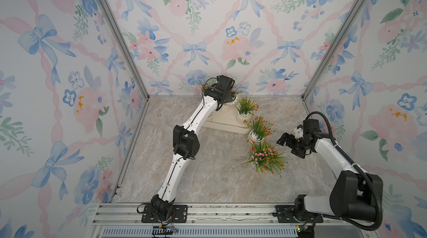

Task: Put the potted gypsophila into the storage box
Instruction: Place the baby's breath potted plant at the storage box.

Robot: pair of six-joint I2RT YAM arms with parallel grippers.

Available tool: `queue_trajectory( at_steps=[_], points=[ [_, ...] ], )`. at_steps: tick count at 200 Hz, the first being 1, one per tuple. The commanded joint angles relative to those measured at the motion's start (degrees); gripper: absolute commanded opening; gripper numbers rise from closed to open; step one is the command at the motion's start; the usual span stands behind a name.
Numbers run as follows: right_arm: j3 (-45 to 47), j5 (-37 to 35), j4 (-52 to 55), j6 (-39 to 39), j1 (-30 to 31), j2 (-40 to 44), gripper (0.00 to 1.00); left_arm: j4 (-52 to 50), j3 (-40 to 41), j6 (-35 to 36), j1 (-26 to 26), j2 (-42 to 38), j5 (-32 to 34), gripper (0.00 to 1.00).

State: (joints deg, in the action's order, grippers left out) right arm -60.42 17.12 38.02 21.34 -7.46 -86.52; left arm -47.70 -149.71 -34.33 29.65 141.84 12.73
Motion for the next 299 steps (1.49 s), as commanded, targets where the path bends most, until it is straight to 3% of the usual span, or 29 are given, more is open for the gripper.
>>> queue_trajectory(
  at_steps=[1,83,162,299],
  points=[
    [-1.4,-1.1,2.2,-1.1,-0.5,-1.5,0.97,5.4,-2.0,-2.4,-0.2,0.3,2.7,0.0],
    [-1.1,-1.2,1.8,-1.0,-0.5,-2.1,0.97,10.4,-2.0,-4.8,1.3,3.6,-2.7,0.0],
    [-0.9,-1.2,1.7,-1.4,-0.6,-2.6,0.97,13.0,-2.0,-5.3,3.4,6.9,1.0,0.0],
    [-1.2,-1.0,1.5,-1.3,-0.5,-4.7,0.97,15.6,-1.9,-5.0,2.4,10.9,0.8,0.0]
  ],
)
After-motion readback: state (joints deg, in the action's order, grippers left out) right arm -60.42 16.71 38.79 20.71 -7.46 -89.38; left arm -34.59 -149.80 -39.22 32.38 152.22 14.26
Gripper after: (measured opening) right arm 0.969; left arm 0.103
